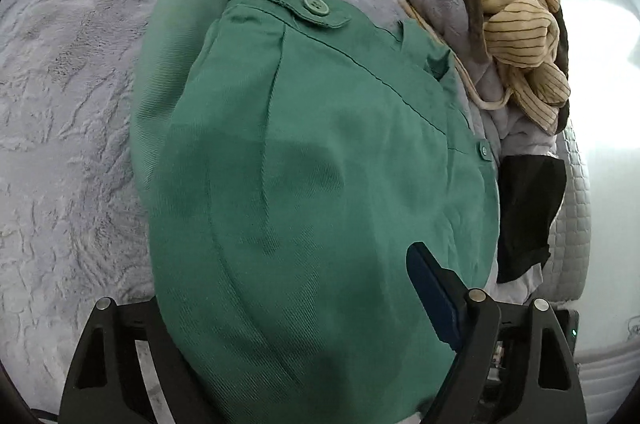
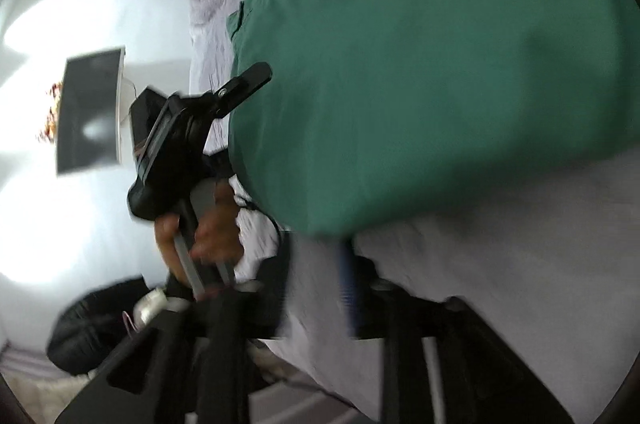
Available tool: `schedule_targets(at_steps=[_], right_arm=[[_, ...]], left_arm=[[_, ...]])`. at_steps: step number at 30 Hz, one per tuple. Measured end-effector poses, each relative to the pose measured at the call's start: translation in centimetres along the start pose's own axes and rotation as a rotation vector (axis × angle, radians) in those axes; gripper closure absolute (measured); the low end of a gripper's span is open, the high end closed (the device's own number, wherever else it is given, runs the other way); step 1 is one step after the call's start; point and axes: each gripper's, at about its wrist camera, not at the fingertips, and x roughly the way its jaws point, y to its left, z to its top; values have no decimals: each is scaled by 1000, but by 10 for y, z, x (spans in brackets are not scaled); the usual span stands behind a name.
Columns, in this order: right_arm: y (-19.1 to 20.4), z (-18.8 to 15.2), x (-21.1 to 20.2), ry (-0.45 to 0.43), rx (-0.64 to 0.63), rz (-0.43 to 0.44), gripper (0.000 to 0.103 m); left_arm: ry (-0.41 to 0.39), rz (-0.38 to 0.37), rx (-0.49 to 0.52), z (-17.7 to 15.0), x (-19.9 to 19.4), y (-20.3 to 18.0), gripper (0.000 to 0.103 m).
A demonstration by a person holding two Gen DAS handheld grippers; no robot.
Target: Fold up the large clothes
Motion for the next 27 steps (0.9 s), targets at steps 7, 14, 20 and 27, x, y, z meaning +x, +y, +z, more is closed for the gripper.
schedule_targets(at_steps=[7,14,20,27], right_arm=[[7,25,-69,-264,-146,-238,94],[-62,62,-9,-201,-44,-285,96],[-75,51,-41,-211,-18,-109,96],[-113,22,-119,-330,42,36,95]], left_arm=[[-36,118,24,-5,-11,3,85],[-134,82,131,-5,-37,-63,90],[-164,36,299,1,-25,-169,90],[-111,52,562,-11,59,-308,90]])
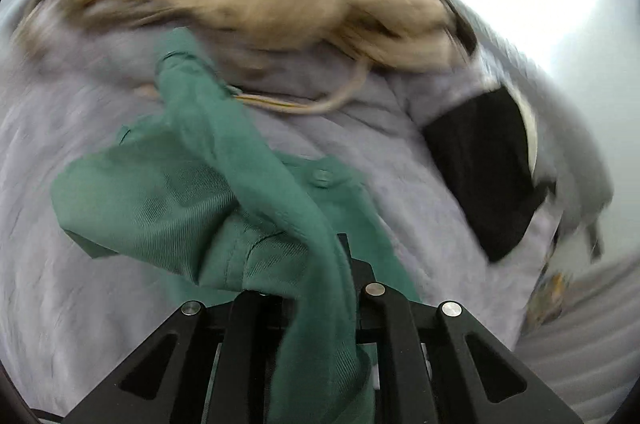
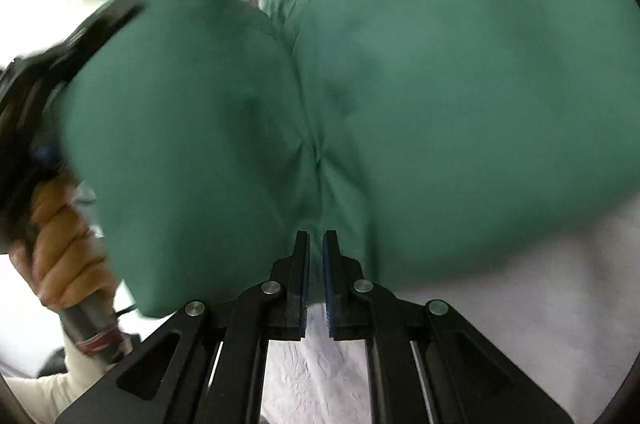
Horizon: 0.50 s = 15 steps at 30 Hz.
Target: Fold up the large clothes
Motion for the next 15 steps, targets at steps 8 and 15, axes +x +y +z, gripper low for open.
schedule_targets(at_steps=[8,15], right_arm=[[-66,-7,-44,-54,147,8,92],[-71,-17,-60,-82,157,-19,91]], left_arm=[[184,178,183,-15,138,-79,70],[68,44,180,-15,99,-93,22]])
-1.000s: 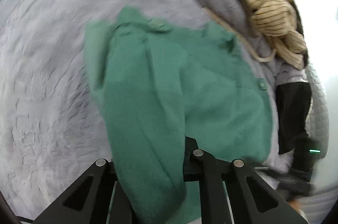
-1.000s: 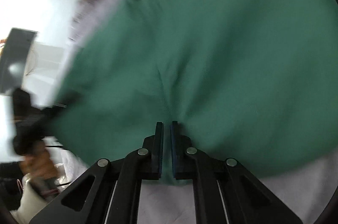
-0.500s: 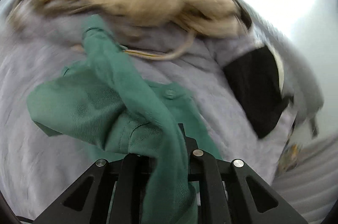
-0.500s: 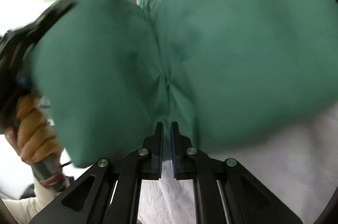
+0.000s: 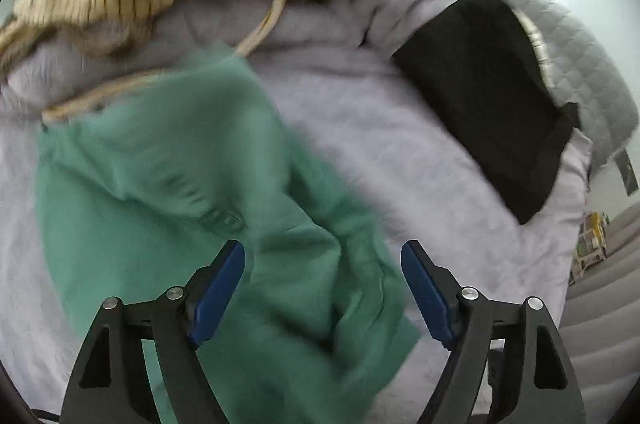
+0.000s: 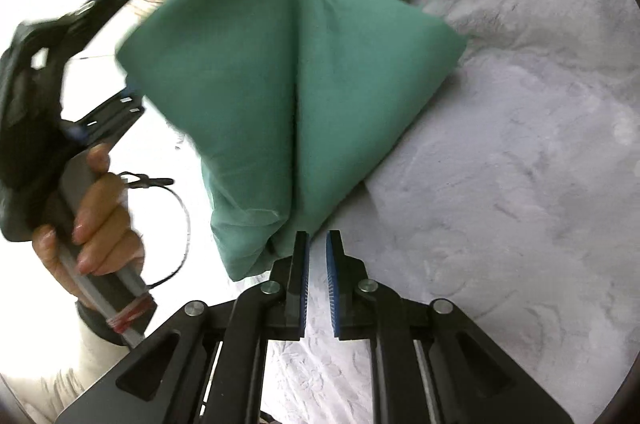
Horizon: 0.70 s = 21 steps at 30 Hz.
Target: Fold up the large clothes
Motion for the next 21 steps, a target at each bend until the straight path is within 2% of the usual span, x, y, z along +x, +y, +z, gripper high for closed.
schedule_targets(at_steps=[1,2,4,7,10,12,15,17,19,21], right_arm=[[3,-2,0,-5,-7,-8,83],[6,-1,-3,-15,-18,-20,67],[23,-2,1,-37,-37,-25,49],[35,-3,3,-42,-61,5,48],[47,-3,11,-22,-74,45,48],[59,-6,31,2,-77,67,48],[71,-12,66,54,-58,117,48],[82,-18,84,65,-65,140,48],[92,-23,96,43,-84,124,48],[92,-22,100,13,-80,97,55]], left_arm=[[-16,-3,16,2,-8,-5,22],[-34,3,28,4,-16,-5,22],[-63,46,25,2,-34,5,22],[-58,111,-43,-15,-48,34,22],[5,165,-162,-41,-47,78,22],[58,178,-265,-64,-44,110,22],[103,185,-359,-81,-40,140,22],[92,200,-388,-85,-43,154,22],[76,209,-393,-86,-47,159,22],[68,215,-395,-89,-52,164,22]])
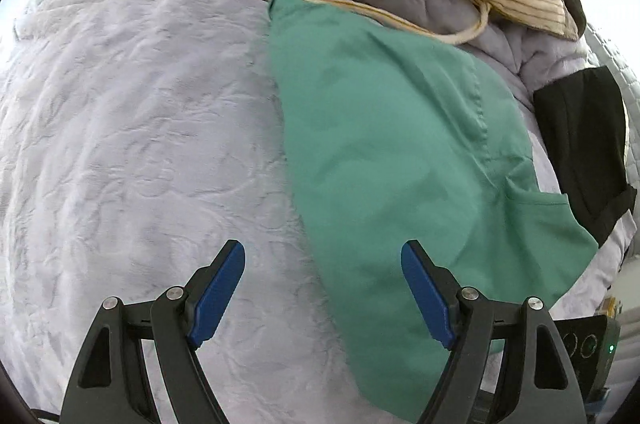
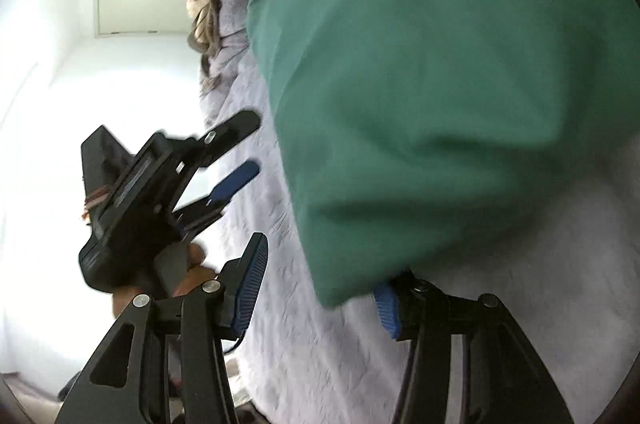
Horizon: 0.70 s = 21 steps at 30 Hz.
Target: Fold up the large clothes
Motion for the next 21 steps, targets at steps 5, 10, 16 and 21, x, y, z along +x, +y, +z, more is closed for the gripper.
schedule_targets(at_steps=[5,10,16,21], right_arm=[[18,8,9,17,39,119,91],[2,-8,55,71,67,22,91],[34,-2,21,115,-69,-67,80],[84,7,-35,-2,-378,-307,80]], left_arm=[[-6,12,-8,-4,-17,17,22],[-2,58,-36,-8,-24,34,22],[2,82,-20,-21,-24,32,22],[-14,77,14,-32,-27,16,22]])
